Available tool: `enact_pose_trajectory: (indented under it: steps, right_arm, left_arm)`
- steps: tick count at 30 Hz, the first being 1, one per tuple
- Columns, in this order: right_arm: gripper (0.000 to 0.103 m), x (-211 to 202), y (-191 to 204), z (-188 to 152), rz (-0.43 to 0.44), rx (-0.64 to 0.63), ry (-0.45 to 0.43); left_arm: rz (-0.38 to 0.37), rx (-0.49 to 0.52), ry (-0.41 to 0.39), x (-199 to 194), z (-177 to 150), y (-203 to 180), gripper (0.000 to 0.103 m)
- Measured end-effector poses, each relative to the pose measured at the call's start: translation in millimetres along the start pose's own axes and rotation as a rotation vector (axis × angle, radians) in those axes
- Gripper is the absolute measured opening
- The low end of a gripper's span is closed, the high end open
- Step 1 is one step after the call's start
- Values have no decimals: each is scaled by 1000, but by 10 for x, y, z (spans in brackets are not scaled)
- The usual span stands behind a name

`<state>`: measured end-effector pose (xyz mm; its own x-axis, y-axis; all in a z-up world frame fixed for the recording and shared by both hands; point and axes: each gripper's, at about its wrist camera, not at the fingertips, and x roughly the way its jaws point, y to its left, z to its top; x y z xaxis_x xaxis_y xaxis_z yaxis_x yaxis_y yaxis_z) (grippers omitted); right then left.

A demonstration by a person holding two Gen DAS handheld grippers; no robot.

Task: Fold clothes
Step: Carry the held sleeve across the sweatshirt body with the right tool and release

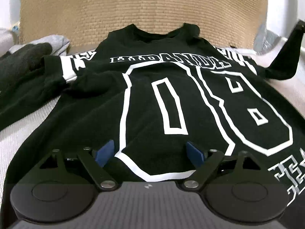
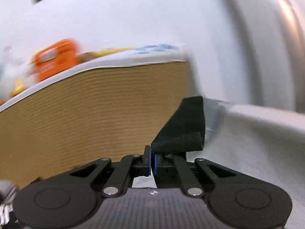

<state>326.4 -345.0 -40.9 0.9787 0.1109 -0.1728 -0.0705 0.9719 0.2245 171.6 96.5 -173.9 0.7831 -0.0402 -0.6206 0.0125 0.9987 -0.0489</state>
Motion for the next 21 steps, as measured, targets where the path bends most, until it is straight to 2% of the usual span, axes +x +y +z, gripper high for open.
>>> enact_pose_trajectory:
  steps: [3, 6, 13, 15, 18, 21]
  right_arm:
    - [4, -25, 465, 13, 126, -60, 10]
    - [4, -109, 936, -58, 309, -115, 68]
    - [4, -419, 1927, -685, 581, -287, 244]
    - [4, -539, 2131, -884, 641, -334, 281]
    - [4, -765, 2427, -1124, 740, -413, 312]
    - [4, -984, 2618, -1336, 820, -491, 357]
  left_arm:
    - [25, -37, 1, -42, 46, 102, 81]
    - [135, -81, 3, -98, 94, 271, 81]
    - [110, -132, 17, -190, 80, 568, 83]
    - [124, -145, 15, -213, 64, 637, 81]
    - [90, -181, 9, -262, 56, 749, 81]
    - [70, -158, 18, -287, 79, 774, 80]
